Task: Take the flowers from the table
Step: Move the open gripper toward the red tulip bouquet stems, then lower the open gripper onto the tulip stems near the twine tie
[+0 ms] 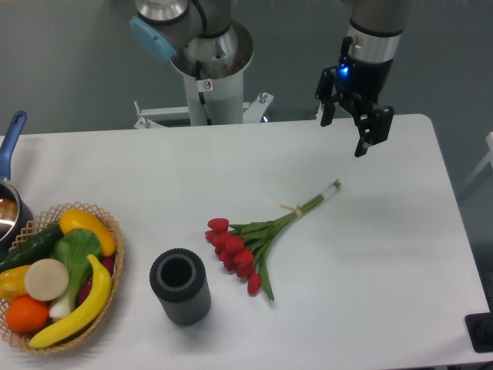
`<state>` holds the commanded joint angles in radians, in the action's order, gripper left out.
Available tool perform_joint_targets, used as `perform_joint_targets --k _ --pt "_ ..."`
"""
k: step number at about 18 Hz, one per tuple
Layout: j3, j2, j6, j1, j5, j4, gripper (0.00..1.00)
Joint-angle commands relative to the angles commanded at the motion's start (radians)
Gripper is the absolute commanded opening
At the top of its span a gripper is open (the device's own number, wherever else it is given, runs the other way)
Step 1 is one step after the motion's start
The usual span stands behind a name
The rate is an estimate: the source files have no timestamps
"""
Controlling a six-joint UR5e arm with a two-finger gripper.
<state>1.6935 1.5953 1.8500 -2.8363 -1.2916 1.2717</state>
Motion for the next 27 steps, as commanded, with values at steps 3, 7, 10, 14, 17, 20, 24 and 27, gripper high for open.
perform_joint_targets --k 3,7,10,14,17,20,24,27 --pt "-0.002 0.000 0.000 0.000 0.003 0.000 1.00" --pt "-0.012 0.006 -0.064 0.002 0.038 0.002 1.00" --pt "-0.008 0.009 -0.089 0.005 0.049 0.002 1.00" --pt "0.017 0.006 -0.158 0.008 0.109 -0.006 1.00" --pt "0.051 0.002 -0.271 0.011 0.115 -0.073 1.00" --pt "0.051 0.027 -0.438 0.063 0.127 -0.107 1.00" --pt "0.060 0.063 -0.515 0.097 0.126 -0.144 1.00" --pt "0.060 0.097 -0.548 0.138 0.127 -0.156 1.00"
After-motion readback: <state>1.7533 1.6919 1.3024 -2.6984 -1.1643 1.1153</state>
